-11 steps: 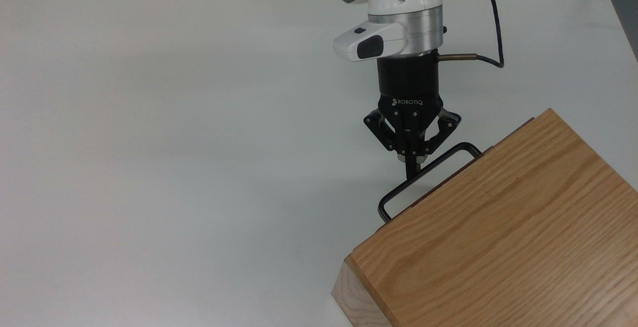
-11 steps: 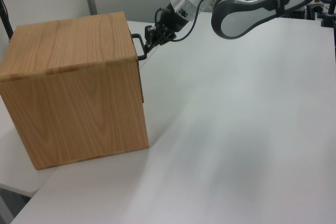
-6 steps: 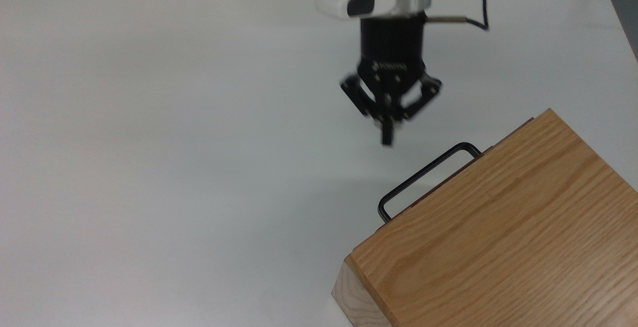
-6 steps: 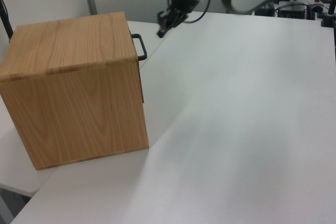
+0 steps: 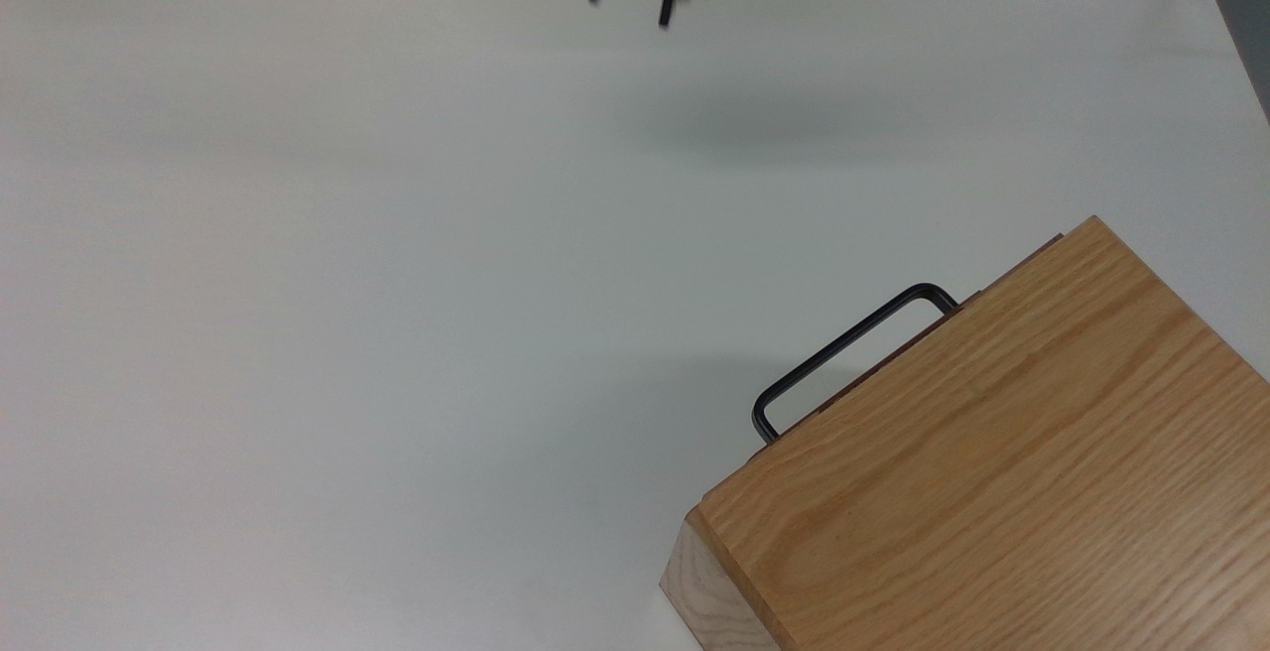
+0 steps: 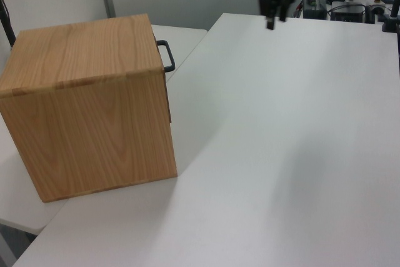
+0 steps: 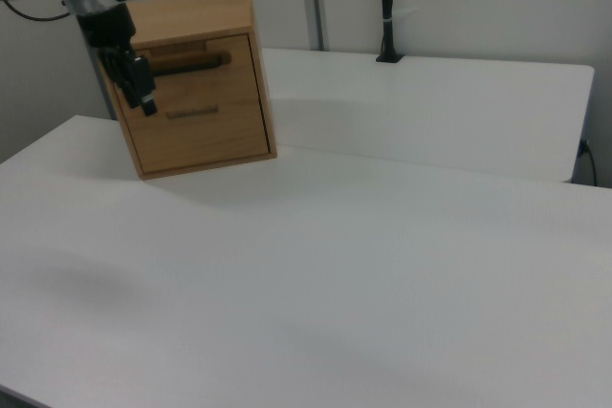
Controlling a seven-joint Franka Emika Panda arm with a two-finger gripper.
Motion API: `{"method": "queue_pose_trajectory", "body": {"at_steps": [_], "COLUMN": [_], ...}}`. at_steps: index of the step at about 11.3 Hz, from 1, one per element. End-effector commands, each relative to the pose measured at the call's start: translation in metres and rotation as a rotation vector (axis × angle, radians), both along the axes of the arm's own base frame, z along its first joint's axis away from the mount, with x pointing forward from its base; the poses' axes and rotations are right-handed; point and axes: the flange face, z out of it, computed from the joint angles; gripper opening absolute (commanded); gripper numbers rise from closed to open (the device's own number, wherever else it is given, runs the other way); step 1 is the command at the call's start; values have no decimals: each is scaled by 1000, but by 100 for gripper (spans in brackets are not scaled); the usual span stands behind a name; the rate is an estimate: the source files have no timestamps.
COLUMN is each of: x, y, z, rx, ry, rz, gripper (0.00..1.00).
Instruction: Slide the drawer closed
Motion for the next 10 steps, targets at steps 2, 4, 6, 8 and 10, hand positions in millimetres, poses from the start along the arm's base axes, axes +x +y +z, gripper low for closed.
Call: {"method": "queue_pose_trajectory", "body": {"at_steps": [2, 4, 6, 8, 10], "x": [-59, -45, -35, -33, -33], "y": [-29, -64, -73, -76, -83], "z": [-16, -7, -7, -8, -7], "rx": [-22, -17, -17, -7, 43], "ry": [111, 48, 9, 5, 2], "rz": [134, 226, 246, 266, 307], "gripper": [100, 100, 100, 100, 100]}}
